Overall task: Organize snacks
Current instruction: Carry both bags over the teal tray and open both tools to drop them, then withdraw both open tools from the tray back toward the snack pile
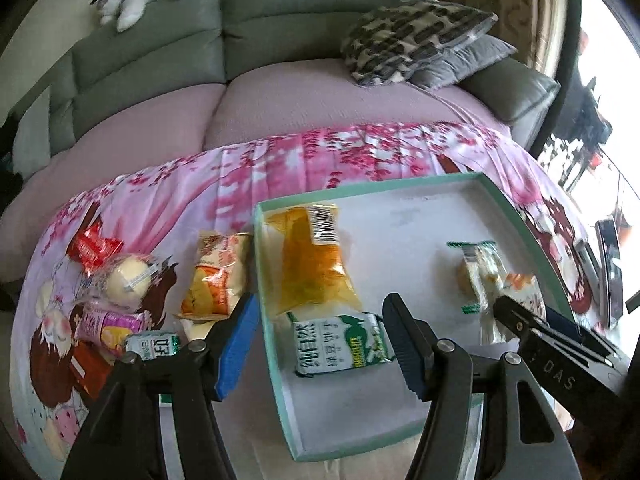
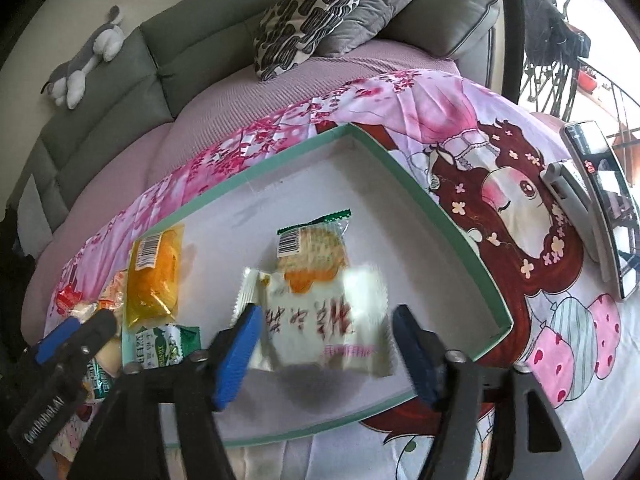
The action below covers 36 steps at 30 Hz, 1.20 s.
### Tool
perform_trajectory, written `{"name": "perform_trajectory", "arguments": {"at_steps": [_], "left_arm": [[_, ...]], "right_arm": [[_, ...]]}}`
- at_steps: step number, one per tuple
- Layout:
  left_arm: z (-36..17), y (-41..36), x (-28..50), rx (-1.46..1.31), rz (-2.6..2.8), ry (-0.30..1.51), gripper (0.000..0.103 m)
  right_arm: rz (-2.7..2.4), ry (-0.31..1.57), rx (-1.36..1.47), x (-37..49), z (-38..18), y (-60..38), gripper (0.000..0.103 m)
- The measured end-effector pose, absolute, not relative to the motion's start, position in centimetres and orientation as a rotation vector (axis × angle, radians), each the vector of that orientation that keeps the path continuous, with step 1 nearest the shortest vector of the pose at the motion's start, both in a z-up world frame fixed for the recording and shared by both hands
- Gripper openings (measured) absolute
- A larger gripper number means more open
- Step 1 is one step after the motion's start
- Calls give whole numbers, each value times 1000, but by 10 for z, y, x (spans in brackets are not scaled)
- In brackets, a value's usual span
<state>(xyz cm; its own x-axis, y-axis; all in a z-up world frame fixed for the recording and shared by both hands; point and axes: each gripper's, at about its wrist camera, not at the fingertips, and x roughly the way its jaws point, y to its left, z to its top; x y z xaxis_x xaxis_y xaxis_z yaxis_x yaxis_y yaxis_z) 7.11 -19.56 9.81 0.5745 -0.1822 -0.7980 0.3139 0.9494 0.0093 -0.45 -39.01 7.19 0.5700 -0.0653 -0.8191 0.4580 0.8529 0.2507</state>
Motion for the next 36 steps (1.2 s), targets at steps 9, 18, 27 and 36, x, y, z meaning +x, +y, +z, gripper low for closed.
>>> {"name": "perform_trajectory", "arguments": {"at_steps": [9, 18, 27, 36], "left_arm": [[100, -160, 79, 66, -193, 899, 78], [98, -137, 83, 55, -87, 856, 99], [109, -117, 85, 60, -26, 785, 103], [118, -97, 92, 69, -2, 790, 103]], "right_arm": [[-334, 924, 457, -3, 70, -389, 103], [-334, 920, 441, -3, 70, -386, 103], [-345, 910, 398, 0, 73, -376, 103], [-342, 902, 363, 8, 79, -358, 103]]}}
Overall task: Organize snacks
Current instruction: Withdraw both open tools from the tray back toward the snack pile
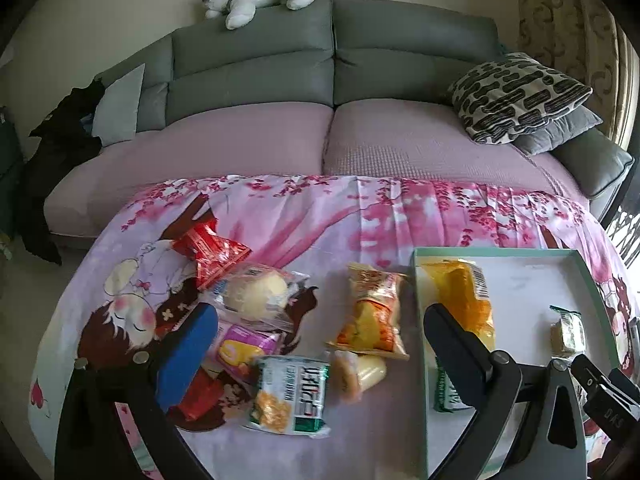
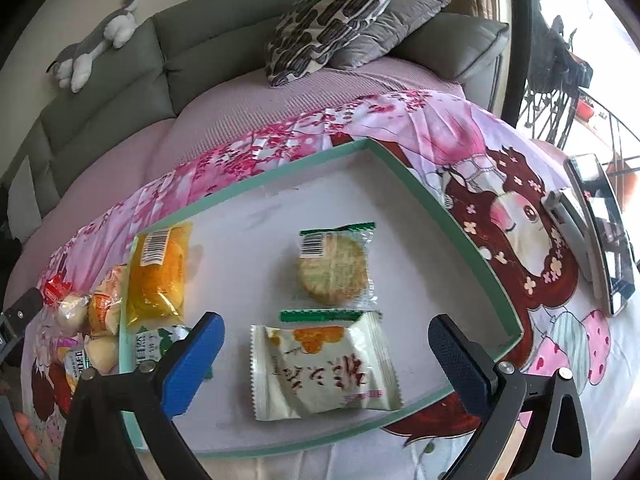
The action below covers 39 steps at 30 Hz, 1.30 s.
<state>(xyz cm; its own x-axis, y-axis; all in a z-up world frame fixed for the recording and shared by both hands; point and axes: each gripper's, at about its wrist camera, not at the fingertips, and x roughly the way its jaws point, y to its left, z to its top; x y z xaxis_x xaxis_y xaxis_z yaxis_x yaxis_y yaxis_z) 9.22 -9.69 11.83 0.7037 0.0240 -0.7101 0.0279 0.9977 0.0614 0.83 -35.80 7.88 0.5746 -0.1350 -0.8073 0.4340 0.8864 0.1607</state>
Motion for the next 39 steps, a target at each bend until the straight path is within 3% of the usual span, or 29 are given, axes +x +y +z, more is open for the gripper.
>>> {"name": "perform_trajectory", "arguments": {"at_steps": [23, 39], "left_arm": [[108, 7, 101, -9, 243, 792, 103], [70, 89, 90, -225, 308, 931, 102]], "right_arm": [[-165, 820, 206, 58, 79, -250, 103], [166, 861, 168, 58, 79, -159, 103]]}}
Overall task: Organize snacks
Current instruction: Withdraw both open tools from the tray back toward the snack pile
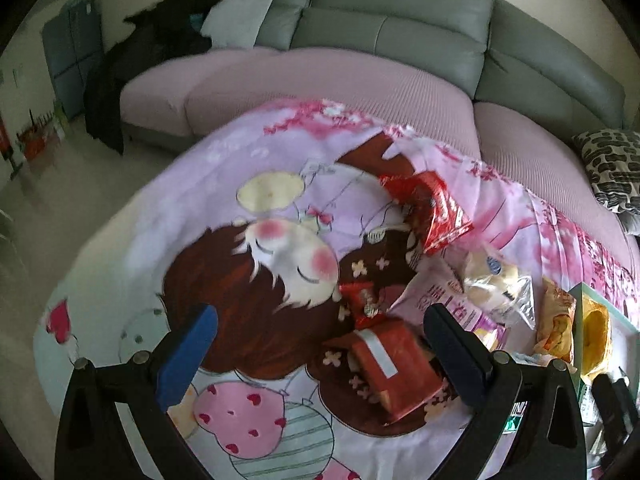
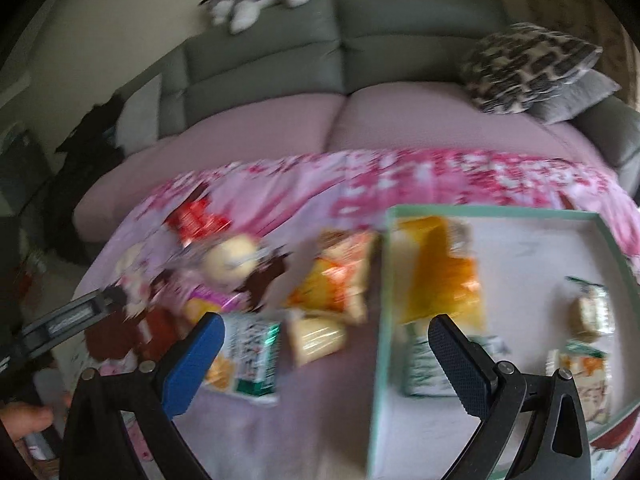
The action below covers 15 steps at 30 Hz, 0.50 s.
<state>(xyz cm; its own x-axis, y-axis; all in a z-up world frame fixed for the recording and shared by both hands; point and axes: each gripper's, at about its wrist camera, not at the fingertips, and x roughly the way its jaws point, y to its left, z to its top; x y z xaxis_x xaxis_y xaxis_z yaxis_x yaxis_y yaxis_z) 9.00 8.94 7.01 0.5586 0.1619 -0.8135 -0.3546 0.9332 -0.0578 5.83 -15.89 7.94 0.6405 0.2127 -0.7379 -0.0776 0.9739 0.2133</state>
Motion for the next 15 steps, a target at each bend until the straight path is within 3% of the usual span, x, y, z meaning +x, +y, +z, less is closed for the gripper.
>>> {"name": "perform_trajectory", "arguments": {"at_steps": [6, 10, 15], "left_arm": [[48, 89, 95, -278, 267, 1015, 102], [36, 84, 100, -292, 233, 1053, 102], [25, 70, 108, -265, 188, 1089, 101]], "right_arm": [[229, 930, 160, 59, 65, -133, 101], [238, 991, 161, 61, 51, -122, 89], [241, 1032, 146, 65, 41, -112, 86]]}}
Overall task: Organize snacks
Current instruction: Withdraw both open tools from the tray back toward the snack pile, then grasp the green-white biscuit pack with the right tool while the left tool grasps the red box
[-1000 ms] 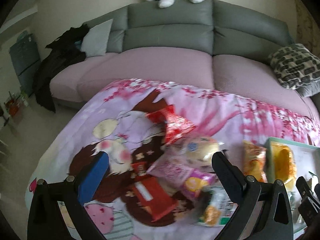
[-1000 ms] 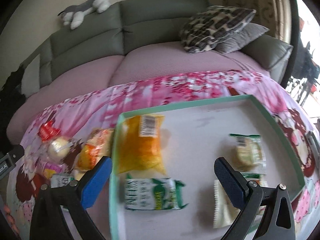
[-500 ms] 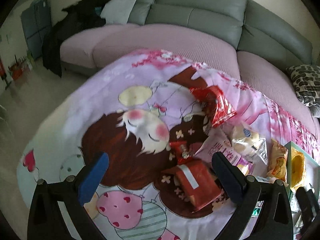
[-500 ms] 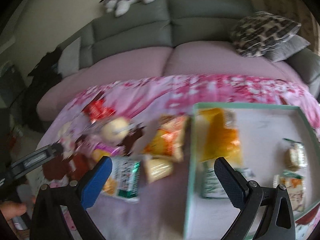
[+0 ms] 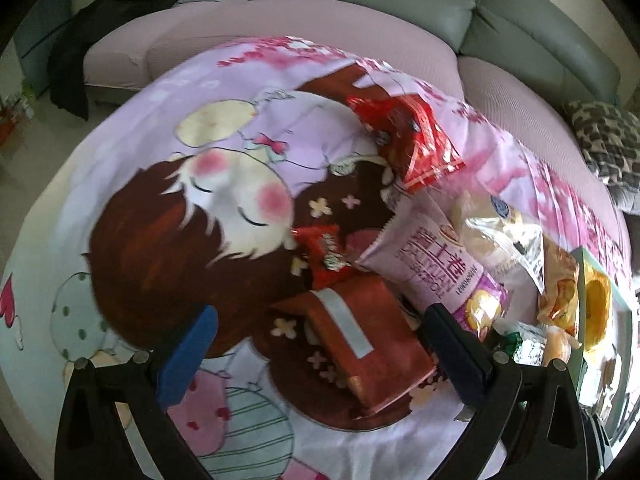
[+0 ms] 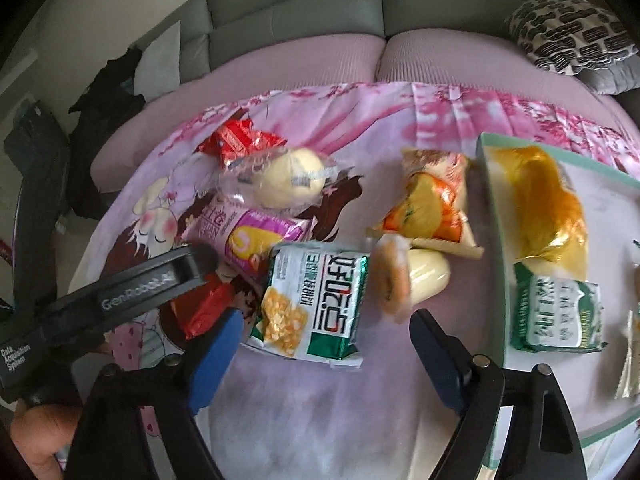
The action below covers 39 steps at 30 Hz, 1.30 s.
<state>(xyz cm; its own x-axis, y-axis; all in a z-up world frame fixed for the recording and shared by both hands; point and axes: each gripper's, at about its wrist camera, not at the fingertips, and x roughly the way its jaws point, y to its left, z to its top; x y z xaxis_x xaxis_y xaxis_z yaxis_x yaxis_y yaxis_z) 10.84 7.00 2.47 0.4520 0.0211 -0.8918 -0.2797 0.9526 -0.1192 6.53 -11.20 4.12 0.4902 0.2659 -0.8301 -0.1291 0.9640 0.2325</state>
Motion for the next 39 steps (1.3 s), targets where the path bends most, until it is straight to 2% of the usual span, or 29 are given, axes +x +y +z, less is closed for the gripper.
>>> {"name": "perform_trajectory", "arguments": {"at_steps": [1, 3, 6, 9, 13, 15, 17, 22, 24, 39], "left_arm": [[23, 68, 110, -261, 178, 1098, 100], [21, 66, 111, -257, 167, 1108, 89], [19, 63, 113, -242, 170, 1118, 87], [20, 61, 114, -243, 159, 1119, 83], [22, 59, 113, -243, 148, 1121, 76], [22, 60, 113, -250, 148, 1117, 67], [23, 62, 111, -279, 126, 1108, 52], [27, 68, 107, -282, 146, 1093, 44], [30, 71, 106, -284, 162, 1082, 41], [66, 78, 94, -273, 192, 970, 41]], "right_arm": [[239, 1037, 141, 66, 40, -110, 85], [237, 1048, 140, 68, 36, -108, 81], [233, 1058, 136, 71, 33, -104, 79], [242, 1061, 133, 72, 32, -99, 67], [257, 1052, 141, 70, 33, -101, 63], [263, 1051, 154, 69, 33, -103, 62], [265, 1049, 163, 69, 34, -104, 60], [275, 1039, 174, 67, 39, -105, 55], [279, 1038, 181, 66, 40, -106, 55], [314, 966, 235, 54, 67, -117, 53]]}}
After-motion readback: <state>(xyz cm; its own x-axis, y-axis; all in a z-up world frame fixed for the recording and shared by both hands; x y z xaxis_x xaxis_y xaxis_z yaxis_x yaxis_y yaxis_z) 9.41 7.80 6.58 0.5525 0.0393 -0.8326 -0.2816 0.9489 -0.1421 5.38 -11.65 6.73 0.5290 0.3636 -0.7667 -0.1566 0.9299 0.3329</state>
